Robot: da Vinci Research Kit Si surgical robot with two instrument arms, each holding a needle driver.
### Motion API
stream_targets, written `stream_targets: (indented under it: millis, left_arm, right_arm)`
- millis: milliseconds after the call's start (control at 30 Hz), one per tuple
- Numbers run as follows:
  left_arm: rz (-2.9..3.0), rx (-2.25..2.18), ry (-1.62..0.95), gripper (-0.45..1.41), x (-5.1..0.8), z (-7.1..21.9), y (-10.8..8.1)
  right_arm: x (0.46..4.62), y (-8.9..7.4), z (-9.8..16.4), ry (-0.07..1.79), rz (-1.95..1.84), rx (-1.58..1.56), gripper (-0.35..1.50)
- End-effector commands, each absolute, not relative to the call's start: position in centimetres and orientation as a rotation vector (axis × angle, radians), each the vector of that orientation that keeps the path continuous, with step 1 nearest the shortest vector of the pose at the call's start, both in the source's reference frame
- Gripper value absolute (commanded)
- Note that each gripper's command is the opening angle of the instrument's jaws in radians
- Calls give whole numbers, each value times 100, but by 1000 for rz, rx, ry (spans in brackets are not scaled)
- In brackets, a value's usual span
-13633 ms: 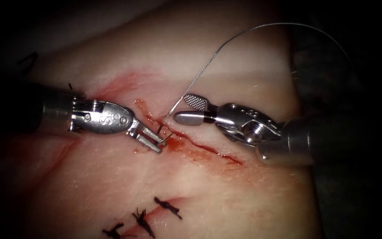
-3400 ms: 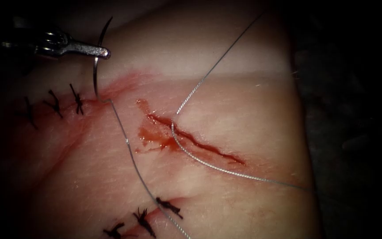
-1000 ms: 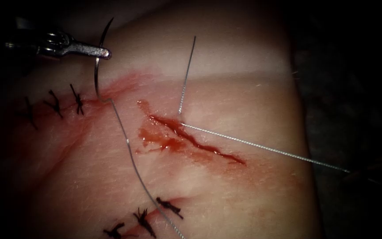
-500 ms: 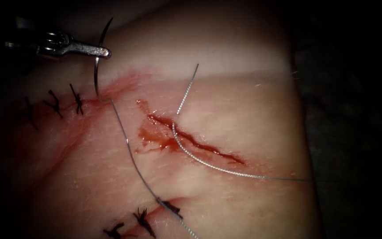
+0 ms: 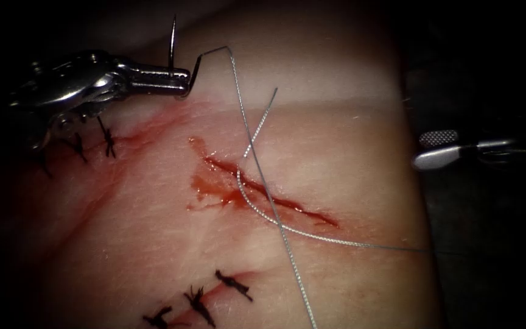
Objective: Wound Closure
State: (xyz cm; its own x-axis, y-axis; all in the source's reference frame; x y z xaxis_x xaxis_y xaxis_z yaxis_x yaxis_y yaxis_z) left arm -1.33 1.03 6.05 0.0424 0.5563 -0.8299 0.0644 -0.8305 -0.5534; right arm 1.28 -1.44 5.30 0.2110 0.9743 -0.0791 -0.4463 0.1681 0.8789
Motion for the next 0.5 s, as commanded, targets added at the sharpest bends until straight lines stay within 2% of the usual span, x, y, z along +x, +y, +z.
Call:
stream_targets:
  millis: [33,100,200,267,333,433,467,500]
  left_arm:
    - [1878,-2002,-602,-45,-142,607,99]
    - [2027,-2204,-428,-45,-157,599,89]
    - [2143,-2396,-219,-45,-167,594,78]
    - [2183,-2446,-177,-45,-171,593,71]
    - [2268,-2469,-159,-45,-177,598,62]
    - [2469,-2442,-114,-45,-187,610,52]
    - [2531,-2413,-98,-45,-191,615,49]
    - [2586,-2386,-93,-45,-194,619,46]
  right_arm:
    - [164,-146,531,781,1289,905,125]
    - [193,-146,529,820,1405,1014,123]
    - [210,-144,525,920,1495,1152,121]
    - [218,-138,522,984,1532,1224,105]
    - [225,-129,516,1033,1586,1316,113]
    - [230,-120,502,1043,1675,1464,94]
    - [231,-120,498,1058,1674,1479,93]
    - [232,-121,494,1064,1673,1488,101]
